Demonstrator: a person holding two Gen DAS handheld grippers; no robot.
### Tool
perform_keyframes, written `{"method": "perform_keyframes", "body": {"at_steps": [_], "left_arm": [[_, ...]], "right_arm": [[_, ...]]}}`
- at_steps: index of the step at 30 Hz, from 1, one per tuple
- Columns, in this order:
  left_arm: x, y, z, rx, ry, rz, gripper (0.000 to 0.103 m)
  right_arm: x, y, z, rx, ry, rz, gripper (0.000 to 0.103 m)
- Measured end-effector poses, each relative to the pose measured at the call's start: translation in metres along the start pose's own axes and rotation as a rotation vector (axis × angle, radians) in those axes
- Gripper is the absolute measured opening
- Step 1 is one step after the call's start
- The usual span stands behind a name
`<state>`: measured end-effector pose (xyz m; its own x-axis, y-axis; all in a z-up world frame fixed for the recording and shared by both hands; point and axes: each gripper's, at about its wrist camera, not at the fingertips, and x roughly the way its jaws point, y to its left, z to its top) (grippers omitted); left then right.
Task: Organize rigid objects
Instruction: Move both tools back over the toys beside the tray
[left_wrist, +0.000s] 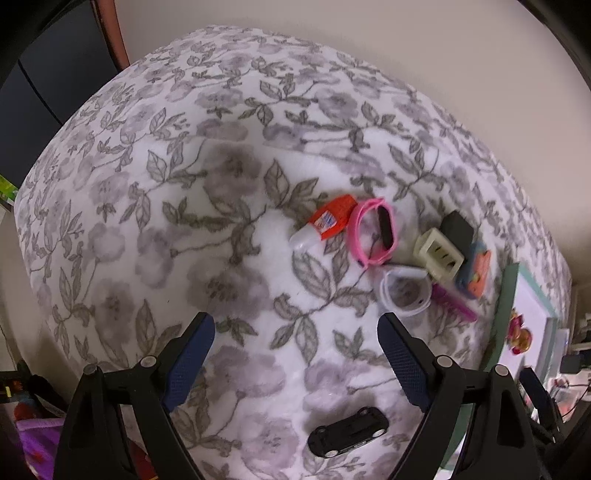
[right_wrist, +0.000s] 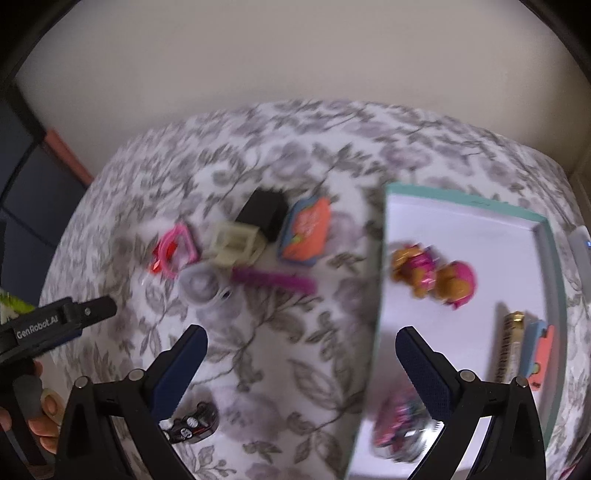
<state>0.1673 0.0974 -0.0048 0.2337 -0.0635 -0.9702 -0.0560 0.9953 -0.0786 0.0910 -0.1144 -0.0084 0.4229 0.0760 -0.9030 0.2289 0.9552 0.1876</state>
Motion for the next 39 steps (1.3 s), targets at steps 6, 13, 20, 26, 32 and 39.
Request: {"method": "perform_keyframes", "body": {"at_steps": [6,13,20,26,32,39], "left_arm": [[0.009,0.012,-0.009,-0.025,0.037,0.038,0.090],[0.005,0.038,-0.022,-0.101,0.036,0.054,0.090],[0.008,0.046,-0.033,-0.137,0.065,0.013,0.090],[0.007,0.045,-0.032,-0.149,0.070,-0.011,0.090],[0.009,0.048,-0.031,-0.170,0.076,-0.019,0.090],[0.008,0.053,-0.030,-0.196,0.077,-0.023,0.090]], "right_arm": [[0.015,0.029,-0.016,-0.084,0.079,0.025,0.103],[0.029,0.041,-0.039,-0.180,0.175,0.017,0.103],[0.043,0.046,-0.060,-0.242,0.266,0.017,0.103],[0.052,0.050,-0.072,-0.302,0.306,-0.003,0.103],[0.059,0.068,-0.082,-0.378,0.313,-0.012,0.103],[0.072,0.099,-0.092,-0.438,0.261,-0.060,0.103]]}}
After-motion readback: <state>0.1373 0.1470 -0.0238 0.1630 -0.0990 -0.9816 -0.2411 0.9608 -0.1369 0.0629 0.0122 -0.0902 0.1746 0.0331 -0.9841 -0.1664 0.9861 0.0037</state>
